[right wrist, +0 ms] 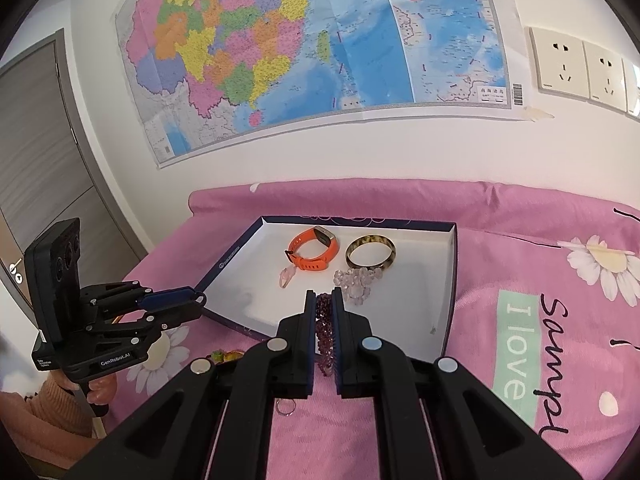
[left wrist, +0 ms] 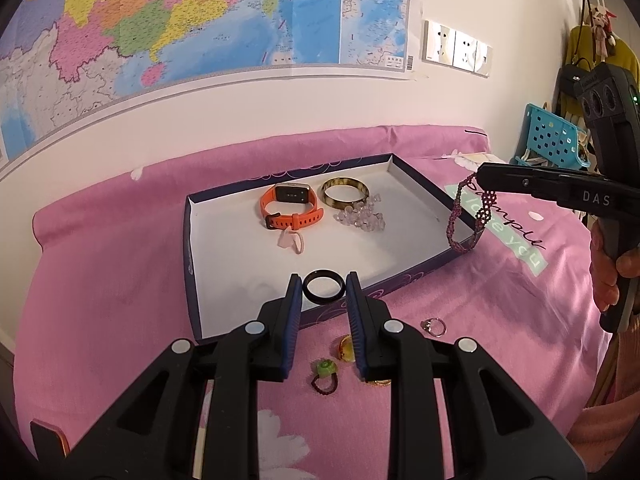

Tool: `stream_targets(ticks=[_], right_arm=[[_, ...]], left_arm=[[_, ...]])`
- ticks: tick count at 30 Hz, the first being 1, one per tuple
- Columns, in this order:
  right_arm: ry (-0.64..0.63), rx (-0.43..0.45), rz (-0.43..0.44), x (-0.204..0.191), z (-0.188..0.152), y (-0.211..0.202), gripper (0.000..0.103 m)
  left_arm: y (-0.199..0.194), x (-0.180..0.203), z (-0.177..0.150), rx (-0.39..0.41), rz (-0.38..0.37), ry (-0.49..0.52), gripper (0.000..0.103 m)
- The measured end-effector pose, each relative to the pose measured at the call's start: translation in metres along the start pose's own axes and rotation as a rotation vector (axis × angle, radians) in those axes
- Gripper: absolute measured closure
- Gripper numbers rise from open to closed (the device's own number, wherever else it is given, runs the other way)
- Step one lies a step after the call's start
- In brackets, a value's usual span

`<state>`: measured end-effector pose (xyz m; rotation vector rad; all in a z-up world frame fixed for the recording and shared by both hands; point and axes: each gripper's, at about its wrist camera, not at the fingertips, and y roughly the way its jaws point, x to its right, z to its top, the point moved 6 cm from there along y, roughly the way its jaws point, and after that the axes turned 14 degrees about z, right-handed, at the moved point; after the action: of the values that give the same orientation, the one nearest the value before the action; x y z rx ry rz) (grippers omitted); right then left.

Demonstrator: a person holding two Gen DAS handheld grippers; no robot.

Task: Organize jewelry
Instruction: 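Lift black ring and beaded bracelet with both grippers toward the box, then lower beaded bracelet into box with right gripper while left gripper holds black ring above it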

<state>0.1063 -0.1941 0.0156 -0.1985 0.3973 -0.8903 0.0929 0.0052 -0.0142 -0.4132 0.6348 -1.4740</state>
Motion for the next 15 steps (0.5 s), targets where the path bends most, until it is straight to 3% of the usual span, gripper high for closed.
stream_targets(ticks=[15], right_arm=[[-0.007,-0.005,0.007,0.002,0.008,0.013,0.097]], left_arm=[[0.011,0.002,0.006,-0.015,-0.013,-0.012,0.080]])
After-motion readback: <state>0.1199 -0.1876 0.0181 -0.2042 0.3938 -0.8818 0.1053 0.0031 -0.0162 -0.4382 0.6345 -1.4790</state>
